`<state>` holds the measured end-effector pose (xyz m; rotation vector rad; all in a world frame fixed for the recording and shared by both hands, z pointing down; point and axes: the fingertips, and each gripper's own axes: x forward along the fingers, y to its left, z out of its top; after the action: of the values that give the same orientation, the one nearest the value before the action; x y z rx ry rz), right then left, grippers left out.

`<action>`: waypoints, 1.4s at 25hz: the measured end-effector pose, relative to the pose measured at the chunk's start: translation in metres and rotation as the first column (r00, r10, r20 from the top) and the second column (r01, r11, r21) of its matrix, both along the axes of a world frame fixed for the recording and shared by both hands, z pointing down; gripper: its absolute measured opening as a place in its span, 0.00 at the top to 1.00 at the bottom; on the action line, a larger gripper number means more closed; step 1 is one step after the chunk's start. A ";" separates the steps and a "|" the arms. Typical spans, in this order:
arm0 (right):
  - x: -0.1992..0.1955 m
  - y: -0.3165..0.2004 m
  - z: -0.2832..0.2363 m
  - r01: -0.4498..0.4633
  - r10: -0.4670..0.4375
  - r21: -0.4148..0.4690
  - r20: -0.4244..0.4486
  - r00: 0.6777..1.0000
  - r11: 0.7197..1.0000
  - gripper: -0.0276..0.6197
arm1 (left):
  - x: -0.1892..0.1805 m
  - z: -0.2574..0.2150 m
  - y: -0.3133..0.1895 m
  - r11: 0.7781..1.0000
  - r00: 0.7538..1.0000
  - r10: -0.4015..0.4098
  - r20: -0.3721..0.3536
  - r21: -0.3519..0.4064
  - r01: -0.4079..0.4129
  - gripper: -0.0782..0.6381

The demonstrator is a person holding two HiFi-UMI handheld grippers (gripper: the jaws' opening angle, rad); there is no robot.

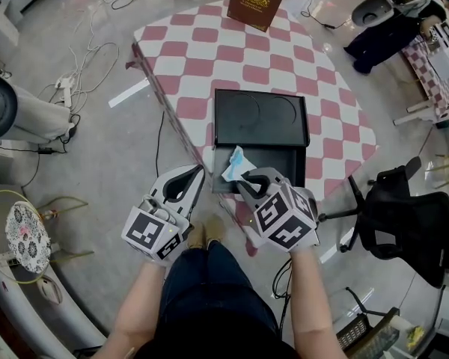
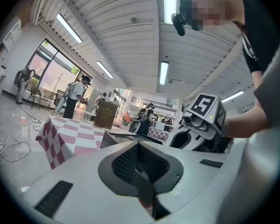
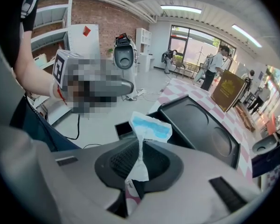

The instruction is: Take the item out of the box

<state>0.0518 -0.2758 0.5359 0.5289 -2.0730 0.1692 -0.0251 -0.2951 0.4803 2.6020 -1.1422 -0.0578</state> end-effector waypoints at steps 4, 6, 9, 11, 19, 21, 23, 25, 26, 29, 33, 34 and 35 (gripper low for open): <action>0.004 0.003 -0.004 -0.011 0.010 0.005 0.013 1.000 1.000 0.91 | 0.004 -0.004 0.001 1.000 1.000 0.009 0.000 0.007 -0.009 0.89; 0.006 0.004 -0.006 -0.019 0.019 0.010 0.019 1.000 1.000 0.91 | 0.007 -0.005 0.001 1.000 1.000 0.015 0.002 0.010 -0.015 0.89; 0.010 0.005 -0.010 -0.031 0.031 0.020 0.032 0.999 0.999 0.91 | 0.010 -0.007 0.001 1.000 1.000 0.022 0.005 0.015 -0.022 0.89; 0.013 0.006 -0.014 -0.044 0.043 0.026 0.049 0.998 0.999 0.91 | 0.013 -0.010 0.002 0.999 1.000 0.026 0.002 0.019 -0.026 0.89; 0.033 0.006 -0.029 -0.137 0.128 0.050 0.152 0.980 0.989 0.91 | 0.028 -0.019 0.002 0.998 0.998 0.059 0.008 0.032 -0.059 0.89; 0.036 0.007 -0.032 -0.167 0.155 0.048 0.186 0.970 0.985 0.91 | 0.030 -0.020 0.003 0.997 0.998 0.065 0.009 0.031 -0.065 0.89; 0.040 0.007 -0.035 -0.190 0.176 0.049 0.211 0.962 0.981 0.91 | 0.032 -0.021 0.002 0.997 0.998 0.066 0.012 0.032 -0.066 0.89; 0.045 0.006 -0.037 -0.206 0.189 0.056 0.225 0.956 0.977 0.91 | 0.033 -0.023 0.001 0.997 0.998 0.066 0.022 0.035 -0.067 0.89; 0.047 0.005 -0.039 -0.213 0.194 0.060 0.232 0.953 0.975 0.91 | 0.034 -0.024 0.000 0.997 0.997 0.067 0.026 0.036 -0.067 0.89; 0.052 0.003 -0.046 -0.237 0.211 0.071 0.263 0.941 0.969 0.91 | 0.037 -0.026 -0.001 0.997 0.997 0.068 0.036 0.037 -0.069 0.89; 0.058 0.001 -0.057 -0.269 0.231 0.086 0.306 0.924 0.959 0.91 | 0.039 -0.026 -0.002 0.996 0.996 0.074 0.046 0.037 -0.076 0.89; 0.059 0.000 -0.059 -0.276 0.235 0.089 0.317 0.919 0.957 0.91 | 0.040 -0.028 -0.003 0.996 0.996 0.076 0.048 0.038 -0.077 0.89; 0.059 -0.001 -0.062 -0.283 0.239 0.092 0.328 0.914 0.955 0.91 | 0.040 -0.029 -0.003 0.996 0.996 0.078 0.050 0.039 -0.080 0.89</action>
<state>0.1111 -0.2764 0.4740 0.9173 -2.3273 0.2838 0.0148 -0.2984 0.4516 2.6962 -1.0633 -0.0009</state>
